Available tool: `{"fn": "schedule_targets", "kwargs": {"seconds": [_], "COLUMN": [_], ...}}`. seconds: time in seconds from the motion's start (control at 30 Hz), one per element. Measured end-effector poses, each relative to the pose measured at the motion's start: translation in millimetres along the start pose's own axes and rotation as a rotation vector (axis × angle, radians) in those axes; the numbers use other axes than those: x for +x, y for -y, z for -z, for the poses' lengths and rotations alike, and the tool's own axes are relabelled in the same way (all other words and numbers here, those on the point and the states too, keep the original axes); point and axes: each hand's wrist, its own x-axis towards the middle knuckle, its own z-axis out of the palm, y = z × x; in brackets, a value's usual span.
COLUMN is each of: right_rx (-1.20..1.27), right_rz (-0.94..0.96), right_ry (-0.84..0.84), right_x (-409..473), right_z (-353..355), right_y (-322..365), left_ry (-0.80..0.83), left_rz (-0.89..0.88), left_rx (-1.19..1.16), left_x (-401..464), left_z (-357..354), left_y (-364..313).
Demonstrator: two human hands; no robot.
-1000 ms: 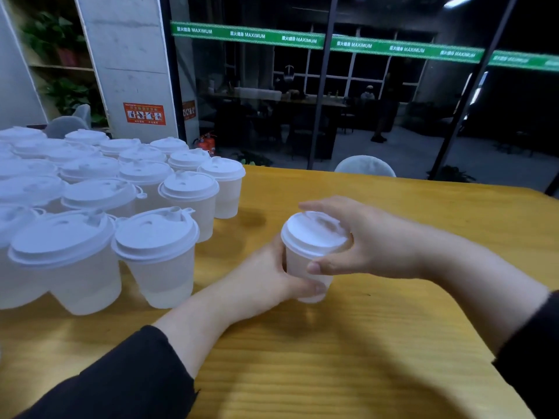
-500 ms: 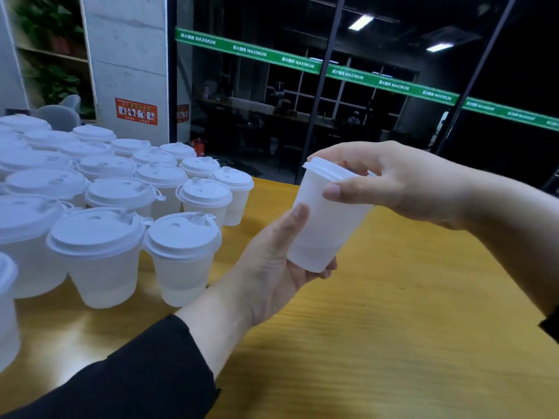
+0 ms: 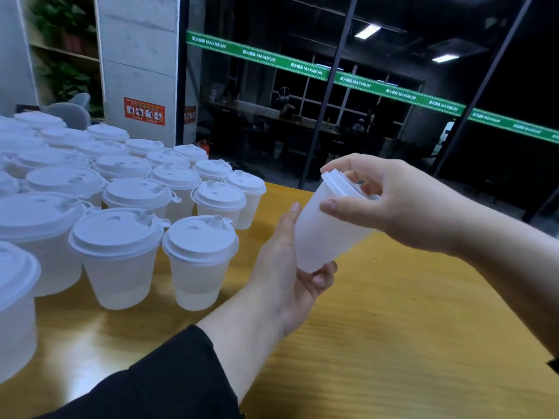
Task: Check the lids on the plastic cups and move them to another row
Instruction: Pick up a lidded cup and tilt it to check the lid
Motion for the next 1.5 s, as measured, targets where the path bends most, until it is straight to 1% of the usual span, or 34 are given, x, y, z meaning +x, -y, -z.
{"fn": "schedule_targets", "kwargs": {"seconds": [0.07, 0.13, 0.4, 0.47, 0.53, 0.6, 0.67, 0.7, 0.77, 0.8, 0.87, 0.93, 0.97, 1.03, 1.13, 1.27, 1.33, 1.4, 1.5], "right_rx": [0.062, 0.125, 0.104, 0.119, 0.199, 0.358, 0.637, 0.832, 1.236, 1.386, 1.580, 1.690, 1.718, 1.736, 1.722, 1.620, 1.488, 1.333, 1.137], "right_rz": [-0.017, -0.026, -0.064, -0.086, -0.119, -0.164, -0.214, -0.246, -0.301, -0.320, -0.352, -0.357, -0.363, -0.395, -0.467, -0.501, -0.516, -0.515, -0.480], "right_ry": [-0.054, -0.110, -0.112, -0.137, -0.164, -0.206, -0.258, -0.263, -0.208, -0.163, -0.089, -0.063, -0.067, -0.082, -0.112, -0.124, -0.106, -0.095, -0.045], "right_x": [1.1, 2.4, -4.9, -11.9, -19.5, -28.6, -36.2, -40.3, -48.9, -54.5, -65.8, -76.3, -80.5, -87.4, -94.2, -99.0, -99.5, -98.6, -97.4], "right_z": [-5.9, -9.8, -6.4, -2.9, -0.8, 1.7, 3.0, 1.8, -6.1, -11.5, -26.0, -37.4, -41.5, -46.2, -47.3, -41.9, -34.7, -23.5, -2.9], "right_y": [-0.2, -0.5, -4.7, -9.0, -13.8, -18.1, -19.3, -18.8, -15.1, -11.2, -5.4, -2.2, -1.4, -1.0, -2.4, -7.0, -11.9, -19.6, -27.0], "left_ry": [-0.064, -0.095, -0.009, -0.024, -0.084, -0.172, -0.230, -0.233, -0.149, -0.083, 0.018, 0.083, 0.098, 0.112, 0.122, 0.094, 0.052, -0.009, -0.067], "left_rz": [-0.105, -0.170, -0.076, -0.081, -0.121, -0.229, -0.411, -0.515, -0.679, -0.714, -0.702, -0.650, -0.630, -0.607, -0.607, -0.642, -0.711, -0.827, -1.014], "left_rx": [0.042, 0.058, -0.029, -0.029, 0.067, 0.328, 0.709, 0.906, 1.264, 1.451, 1.788, 2.006, 2.062, 2.112, 2.125, 2.080, 2.039, 1.971, 1.790], "left_x": [1.1, 2.1, -0.9, -4.8, -5.5, -7.5, -9.7, -12.6, -22.7, -29.5, -40.6, -47.8, -50.2, -53.5, -58.3, -66.4, -68.5, -68.6, -69.3], "left_z": [-2.2, -2.4, -0.8, -7.5, -16.6, -32.3, -54.5, -67.9, -98.5, -115.6, -143.2, -160.9, -164.8, -165.4, -163.1, -162.1, -157.0, -144.5, -114.9], "left_y": [2.2, 2.7, 8.7, 4.4, -6.7, -28.7, -61.1, -78.4, -107.8, -117.4, -124.8, -121.6, -118.6, -112.1, -104.1, -99.2, -96.0, -87.6, -62.7]}}
